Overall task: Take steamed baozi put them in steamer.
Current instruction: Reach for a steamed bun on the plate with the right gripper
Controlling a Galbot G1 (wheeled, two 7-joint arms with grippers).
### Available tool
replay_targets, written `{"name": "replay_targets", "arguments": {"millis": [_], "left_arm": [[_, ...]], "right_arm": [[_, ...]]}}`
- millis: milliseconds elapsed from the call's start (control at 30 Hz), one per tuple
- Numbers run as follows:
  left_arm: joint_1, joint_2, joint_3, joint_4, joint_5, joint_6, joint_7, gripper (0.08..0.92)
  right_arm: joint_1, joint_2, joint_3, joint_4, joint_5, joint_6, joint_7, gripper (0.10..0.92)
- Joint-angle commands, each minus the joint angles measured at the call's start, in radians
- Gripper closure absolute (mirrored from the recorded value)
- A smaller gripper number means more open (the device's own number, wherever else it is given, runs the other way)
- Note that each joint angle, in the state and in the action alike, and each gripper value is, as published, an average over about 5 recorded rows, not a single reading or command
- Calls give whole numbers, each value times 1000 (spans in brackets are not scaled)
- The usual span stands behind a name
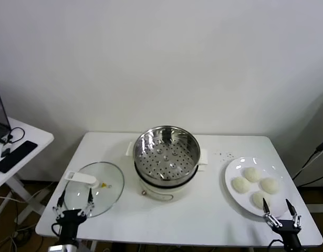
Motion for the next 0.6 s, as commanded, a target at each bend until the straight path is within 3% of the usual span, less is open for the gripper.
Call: {"name": "replay_targets", "arguments": {"millis": [33, 600], "left_arm": [[2, -27, 3, 4, 31, -12, 2, 177], [-3, -24, 21, 1, 57, -20, 9, 177]], "right_arm": [[28, -17, 20, 80, -22, -156, 60, 203], [246, -286, -11, 101, -71, -652, 16, 203]]}}
